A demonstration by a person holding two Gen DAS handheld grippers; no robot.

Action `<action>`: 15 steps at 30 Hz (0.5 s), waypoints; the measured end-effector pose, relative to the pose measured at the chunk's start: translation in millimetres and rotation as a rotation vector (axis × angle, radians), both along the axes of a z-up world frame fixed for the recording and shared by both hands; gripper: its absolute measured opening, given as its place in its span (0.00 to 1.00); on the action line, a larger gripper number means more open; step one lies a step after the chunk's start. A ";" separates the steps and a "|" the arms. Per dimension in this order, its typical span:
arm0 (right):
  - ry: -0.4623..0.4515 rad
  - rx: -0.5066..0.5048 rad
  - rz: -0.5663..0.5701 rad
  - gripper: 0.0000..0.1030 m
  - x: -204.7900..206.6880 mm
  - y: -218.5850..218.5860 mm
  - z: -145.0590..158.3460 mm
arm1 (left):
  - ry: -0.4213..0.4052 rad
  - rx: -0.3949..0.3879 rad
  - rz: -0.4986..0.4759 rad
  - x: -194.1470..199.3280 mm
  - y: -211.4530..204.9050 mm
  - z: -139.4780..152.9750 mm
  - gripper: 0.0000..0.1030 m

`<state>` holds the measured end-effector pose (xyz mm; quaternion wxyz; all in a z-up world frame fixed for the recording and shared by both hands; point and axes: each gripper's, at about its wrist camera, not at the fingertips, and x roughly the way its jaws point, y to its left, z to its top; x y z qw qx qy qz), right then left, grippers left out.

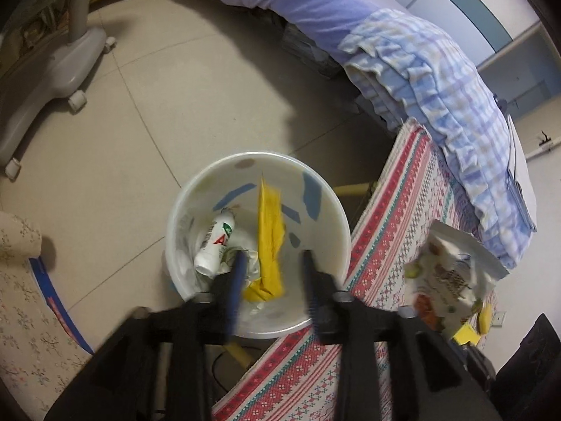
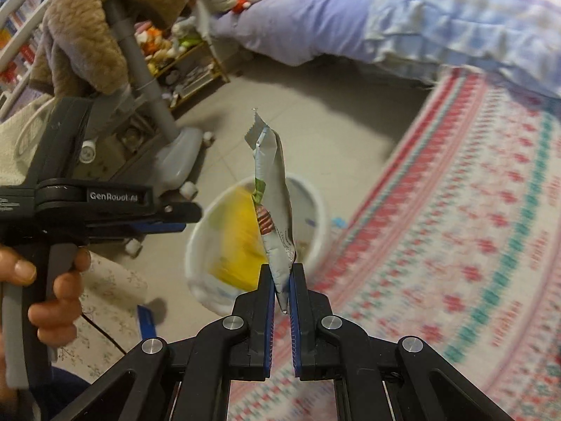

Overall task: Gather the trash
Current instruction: 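Drop the yellow bag and the wrapper into the wastebasket, opening both tools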

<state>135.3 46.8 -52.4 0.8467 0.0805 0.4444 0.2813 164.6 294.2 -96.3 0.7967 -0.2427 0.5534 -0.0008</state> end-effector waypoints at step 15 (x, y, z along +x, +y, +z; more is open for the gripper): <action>0.061 -0.083 0.015 0.32 40.7 64.5 -28.1 | -0.047 -0.053 0.099 -15.4 26.4 12.0 0.44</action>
